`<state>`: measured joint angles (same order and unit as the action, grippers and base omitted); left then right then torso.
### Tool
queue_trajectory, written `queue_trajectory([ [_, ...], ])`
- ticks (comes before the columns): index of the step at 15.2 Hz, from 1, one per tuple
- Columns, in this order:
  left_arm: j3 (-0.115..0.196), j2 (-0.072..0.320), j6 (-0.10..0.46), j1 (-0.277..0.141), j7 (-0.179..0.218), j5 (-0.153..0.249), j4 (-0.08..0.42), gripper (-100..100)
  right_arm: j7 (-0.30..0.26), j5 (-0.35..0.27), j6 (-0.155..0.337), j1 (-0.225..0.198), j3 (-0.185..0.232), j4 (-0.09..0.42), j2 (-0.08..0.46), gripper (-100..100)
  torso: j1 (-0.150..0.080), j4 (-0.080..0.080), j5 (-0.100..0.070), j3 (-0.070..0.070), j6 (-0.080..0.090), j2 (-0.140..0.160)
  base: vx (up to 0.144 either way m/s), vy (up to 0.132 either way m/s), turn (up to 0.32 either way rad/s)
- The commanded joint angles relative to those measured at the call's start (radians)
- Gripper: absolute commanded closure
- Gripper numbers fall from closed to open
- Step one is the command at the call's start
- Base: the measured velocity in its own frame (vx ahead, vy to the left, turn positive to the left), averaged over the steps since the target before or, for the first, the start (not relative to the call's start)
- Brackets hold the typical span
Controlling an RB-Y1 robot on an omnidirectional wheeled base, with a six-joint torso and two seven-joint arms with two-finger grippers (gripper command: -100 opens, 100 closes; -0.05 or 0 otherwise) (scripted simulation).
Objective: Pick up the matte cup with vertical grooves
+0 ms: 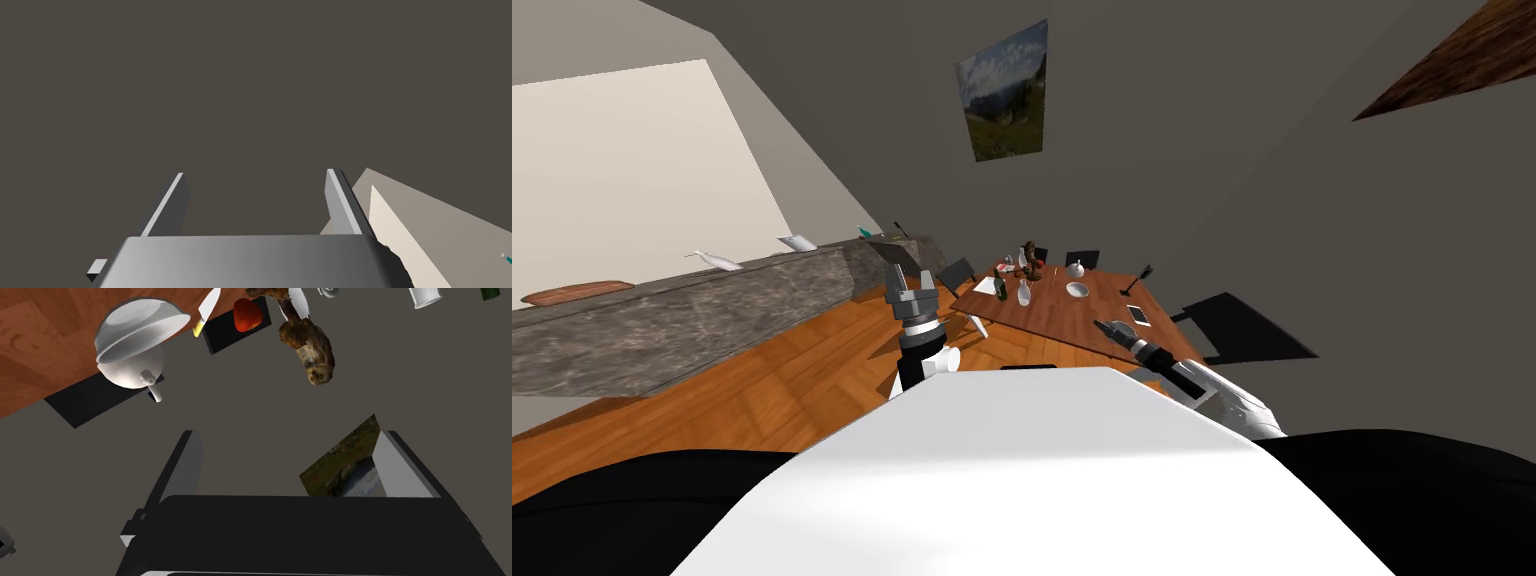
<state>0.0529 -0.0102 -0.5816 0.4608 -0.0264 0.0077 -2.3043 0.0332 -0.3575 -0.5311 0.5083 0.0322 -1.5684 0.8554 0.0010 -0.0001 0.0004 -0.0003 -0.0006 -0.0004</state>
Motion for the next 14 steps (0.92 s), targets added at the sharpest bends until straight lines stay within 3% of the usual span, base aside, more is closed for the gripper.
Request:
queue_trajectory([
  [1,0.000,0.000,0.000,0.000,0.000,0.000,0.000,0,0.002,-0.026,0.008,0.003,0.006,0.043,0.027,-100,0.000,0.000,0.000,0.000,0.000,0.000,0.002,0.019,0.139],
  [8,0.000,0.000,0.000,0.000,0.000,0.000,0.000,0,-0.002,-0.138,0.027,0.005,0.037,0.201,0.153,-100,0.000,0.000,0.000,0.000,0.000,0.000,0.001,0.022,0.161],
  [10,0.000,0.000,0.000,0.000,0.000,0.000,0.000,0,-0.002,-0.138,0.027,0.005,0.037,0.220,0.153,-100,0.000,0.000,0.000,0.000,0.000,0.000,0.002,0.017,0.089],
  [14,0.000,0.000,0.000,0.000,0.000,0.000,0.000,0,-0.005,-0.218,0.038,0.010,0.068,0.337,0.227,-100,0.001,0.000,0.000,0.000,0.000,0.000,0.007,0.033,0.185],
])
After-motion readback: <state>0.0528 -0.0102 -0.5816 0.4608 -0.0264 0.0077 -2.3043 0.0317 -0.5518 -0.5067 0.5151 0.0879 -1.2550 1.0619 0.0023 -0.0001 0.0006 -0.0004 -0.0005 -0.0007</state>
